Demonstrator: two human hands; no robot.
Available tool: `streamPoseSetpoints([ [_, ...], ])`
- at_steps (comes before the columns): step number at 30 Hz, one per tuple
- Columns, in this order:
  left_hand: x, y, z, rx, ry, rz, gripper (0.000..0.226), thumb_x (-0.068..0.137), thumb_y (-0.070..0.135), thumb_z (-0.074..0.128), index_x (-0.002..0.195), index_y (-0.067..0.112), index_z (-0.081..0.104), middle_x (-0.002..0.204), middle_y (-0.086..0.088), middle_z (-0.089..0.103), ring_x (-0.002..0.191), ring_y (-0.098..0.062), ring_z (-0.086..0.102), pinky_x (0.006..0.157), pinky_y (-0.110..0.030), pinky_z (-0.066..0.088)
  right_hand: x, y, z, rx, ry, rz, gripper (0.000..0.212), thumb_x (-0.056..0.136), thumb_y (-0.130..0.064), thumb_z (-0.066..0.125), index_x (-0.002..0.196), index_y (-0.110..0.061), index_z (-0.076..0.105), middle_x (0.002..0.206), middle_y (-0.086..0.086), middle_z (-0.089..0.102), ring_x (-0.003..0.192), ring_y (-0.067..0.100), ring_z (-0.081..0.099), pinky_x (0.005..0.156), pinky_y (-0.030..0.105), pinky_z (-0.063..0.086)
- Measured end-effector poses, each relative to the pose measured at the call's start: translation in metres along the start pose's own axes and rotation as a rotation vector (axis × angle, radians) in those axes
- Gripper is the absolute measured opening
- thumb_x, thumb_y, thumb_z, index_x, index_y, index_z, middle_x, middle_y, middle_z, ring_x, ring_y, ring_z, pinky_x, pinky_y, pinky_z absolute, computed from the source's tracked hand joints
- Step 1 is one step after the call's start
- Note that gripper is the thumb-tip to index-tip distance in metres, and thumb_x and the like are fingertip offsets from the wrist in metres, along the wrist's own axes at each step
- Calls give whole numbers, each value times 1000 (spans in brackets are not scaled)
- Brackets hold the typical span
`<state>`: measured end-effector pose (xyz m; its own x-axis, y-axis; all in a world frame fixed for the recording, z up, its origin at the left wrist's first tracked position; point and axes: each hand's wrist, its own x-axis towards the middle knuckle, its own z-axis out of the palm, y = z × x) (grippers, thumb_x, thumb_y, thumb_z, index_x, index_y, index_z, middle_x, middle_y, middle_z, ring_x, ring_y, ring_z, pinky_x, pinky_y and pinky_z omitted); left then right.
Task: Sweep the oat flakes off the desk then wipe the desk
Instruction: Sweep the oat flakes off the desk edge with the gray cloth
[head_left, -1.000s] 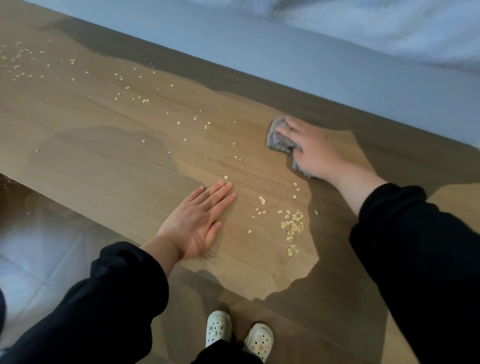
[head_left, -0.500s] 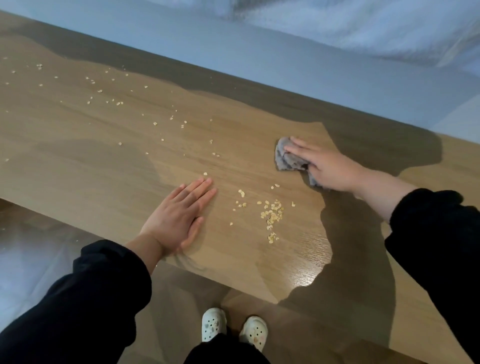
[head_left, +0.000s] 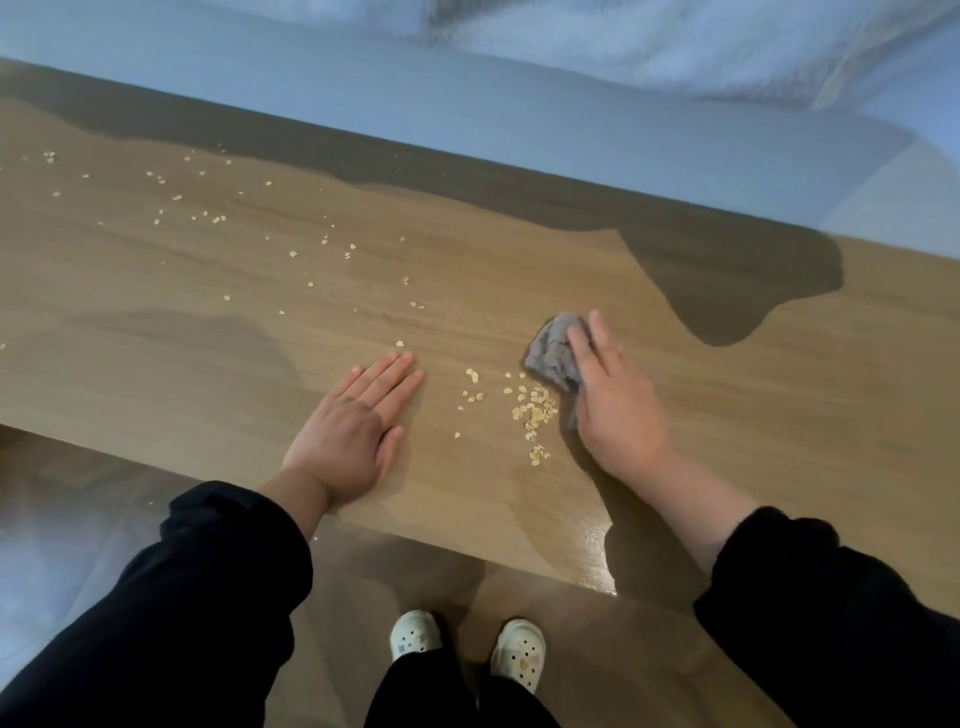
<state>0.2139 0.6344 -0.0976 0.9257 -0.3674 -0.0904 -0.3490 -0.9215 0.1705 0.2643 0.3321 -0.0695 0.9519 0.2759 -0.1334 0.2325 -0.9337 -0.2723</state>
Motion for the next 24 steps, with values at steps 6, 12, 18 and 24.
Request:
streamPoseSetpoints([
  [6, -2, 0, 0, -10, 12, 21, 63, 90, 30, 31, 150, 12, 30, 158, -6, 24, 146, -21, 21, 118, -36, 11, 14, 51, -23, -83, 55, 190, 66, 95, -12, 44, 155, -12, 15, 163, 9, -3, 150, 28, -2, 120, 55, 6],
  [12, 0, 1, -2, -57, 2, 6, 66, 87, 34, 26, 150, 13, 28, 158, -2, 17, 146, -19, 16, 117, -29, -2, 3, -29, 3, 123, -28, 48, 74, 91, -2, 44, 156, -21, 13, 164, -1, -2, 150, 20, -3, 120, 46, -2],
  [18, -12, -5, -7, -132, 31, -10, 64, 88, 39, 31, 145, 12, 39, 158, -5, 23, 147, -22, 15, 118, -42, 8, -18, -2, -6, 251, -41, 121, 75, 86, 11, 42, 153, -16, 25, 163, 4, 9, 150, 22, 4, 122, 45, 4],
  [24, -34, -78, -21, -10, 16, -184, 69, 91, 43, 17, 151, 11, 28, 160, -6, 15, 148, -23, 8, 116, -52, 6, -64, -11, 10, 210, 256, 571, 64, 88, 6, 45, 150, -9, 32, 160, 12, 18, 148, 30, 13, 120, 48, 11],
])
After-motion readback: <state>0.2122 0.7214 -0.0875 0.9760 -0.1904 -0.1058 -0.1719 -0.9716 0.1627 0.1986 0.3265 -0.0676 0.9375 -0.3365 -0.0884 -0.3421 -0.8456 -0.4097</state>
